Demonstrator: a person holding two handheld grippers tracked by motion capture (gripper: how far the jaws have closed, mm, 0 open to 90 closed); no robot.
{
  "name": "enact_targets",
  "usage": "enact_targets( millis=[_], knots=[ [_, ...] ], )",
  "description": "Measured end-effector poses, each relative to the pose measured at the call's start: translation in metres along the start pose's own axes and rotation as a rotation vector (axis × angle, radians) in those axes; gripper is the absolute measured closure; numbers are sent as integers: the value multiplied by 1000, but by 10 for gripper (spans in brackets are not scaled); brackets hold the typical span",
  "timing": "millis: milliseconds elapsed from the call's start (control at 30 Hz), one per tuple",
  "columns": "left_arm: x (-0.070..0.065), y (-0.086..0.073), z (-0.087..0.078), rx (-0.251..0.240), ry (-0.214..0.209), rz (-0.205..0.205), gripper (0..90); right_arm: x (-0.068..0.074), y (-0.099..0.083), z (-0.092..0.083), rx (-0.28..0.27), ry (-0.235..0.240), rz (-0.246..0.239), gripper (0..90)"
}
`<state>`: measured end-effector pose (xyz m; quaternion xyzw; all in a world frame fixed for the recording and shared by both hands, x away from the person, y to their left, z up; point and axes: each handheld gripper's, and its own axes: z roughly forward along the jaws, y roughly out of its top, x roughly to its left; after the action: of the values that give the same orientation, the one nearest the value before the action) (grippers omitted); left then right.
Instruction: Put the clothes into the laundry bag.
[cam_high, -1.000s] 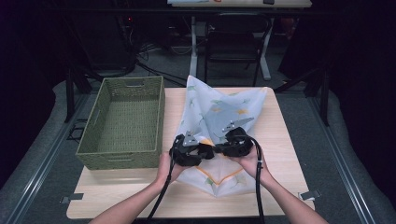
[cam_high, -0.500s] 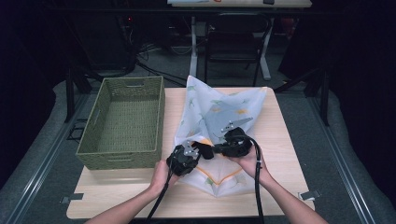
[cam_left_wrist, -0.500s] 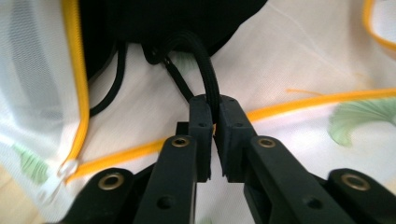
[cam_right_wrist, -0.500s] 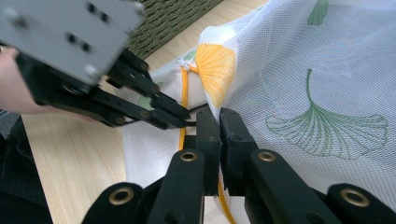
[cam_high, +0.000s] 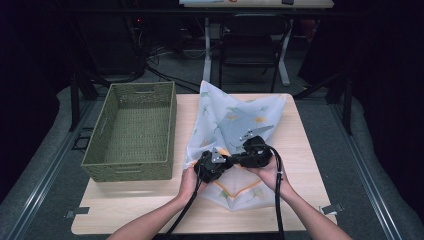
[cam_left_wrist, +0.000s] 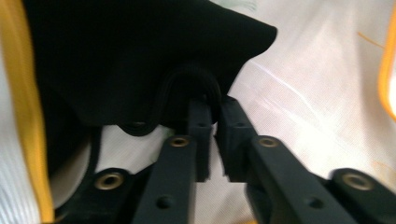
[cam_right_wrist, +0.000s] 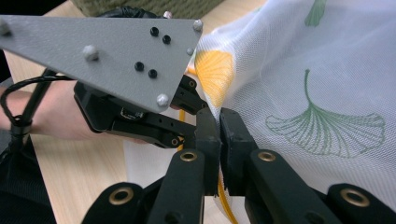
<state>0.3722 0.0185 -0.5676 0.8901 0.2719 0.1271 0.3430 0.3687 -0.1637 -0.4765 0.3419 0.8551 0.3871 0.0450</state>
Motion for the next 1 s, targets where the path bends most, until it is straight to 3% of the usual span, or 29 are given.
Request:
enact_targets(
  millis=[267,467,600,700,833,933,1000],
  knots=[
    [4,-8,-28,25,-61,22,614,2,1,2,13,-1,-5,872],
    [8,-11,-39,99,-67,33,532,3,1,3,18,-3,-6,871],
    [14,-14,-43,127,-35,20,549,3,1,3,13,-1,-14,871],
    [15,-15,-45,140,13,15,557,4,2,3,14,1,-18,871],
    [18,-15,-51,103,89,19,587,4,2,3,12,0,-15,871],
    [18,-15,-53,94,111,37,709,4,2,2,12,-1,-14,870],
    [18,-15,-49,118,129,81,819,4,2,3,9,-1,-18,870]
  ],
)
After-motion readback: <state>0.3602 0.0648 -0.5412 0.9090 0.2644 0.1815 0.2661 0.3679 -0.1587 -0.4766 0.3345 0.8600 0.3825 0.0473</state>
